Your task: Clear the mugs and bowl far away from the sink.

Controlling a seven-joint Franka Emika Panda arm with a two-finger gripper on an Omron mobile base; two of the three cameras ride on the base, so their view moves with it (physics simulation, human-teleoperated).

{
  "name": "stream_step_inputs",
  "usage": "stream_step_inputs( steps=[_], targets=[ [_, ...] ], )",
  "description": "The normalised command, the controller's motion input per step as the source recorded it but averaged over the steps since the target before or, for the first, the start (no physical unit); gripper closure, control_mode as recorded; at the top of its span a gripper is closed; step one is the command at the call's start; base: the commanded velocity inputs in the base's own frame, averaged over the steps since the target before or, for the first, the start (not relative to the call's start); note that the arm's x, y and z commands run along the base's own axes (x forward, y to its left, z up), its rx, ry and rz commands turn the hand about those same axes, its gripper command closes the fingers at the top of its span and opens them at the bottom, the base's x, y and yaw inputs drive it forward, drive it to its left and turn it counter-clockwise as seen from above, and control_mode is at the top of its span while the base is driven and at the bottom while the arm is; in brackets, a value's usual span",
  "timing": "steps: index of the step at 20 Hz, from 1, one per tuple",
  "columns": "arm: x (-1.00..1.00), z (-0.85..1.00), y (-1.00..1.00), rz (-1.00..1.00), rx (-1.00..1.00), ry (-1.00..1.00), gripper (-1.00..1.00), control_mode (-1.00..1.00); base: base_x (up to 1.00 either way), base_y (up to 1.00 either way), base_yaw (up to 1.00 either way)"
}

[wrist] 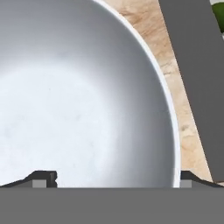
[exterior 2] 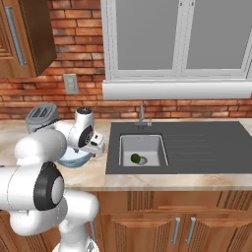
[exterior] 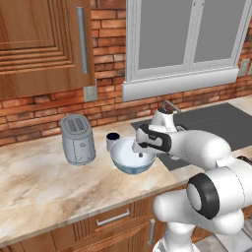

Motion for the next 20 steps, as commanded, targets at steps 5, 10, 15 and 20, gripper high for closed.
stream_step_inputs(
  steps=[5,10,15,20],
  targets=[
    [0.0,-0.18,0.16,0.0,0.0,0.0,1.0,-1.0,0.0,0.0,0.0],
    [0.0,-0.13,0.0,0.0,0.0,0.0,1.0,-1.0,0.0,0.0,0.0],
    [0.0,-0.14,0.0,0.0,0.0,0.0,1.0,-1.0,0.0,0.0,0.0],
    [-0.05,-0.1,0.0,-0.04,0.0,0.0,1.0,-1.0,0.0,0.0,0.0]
  ],
)
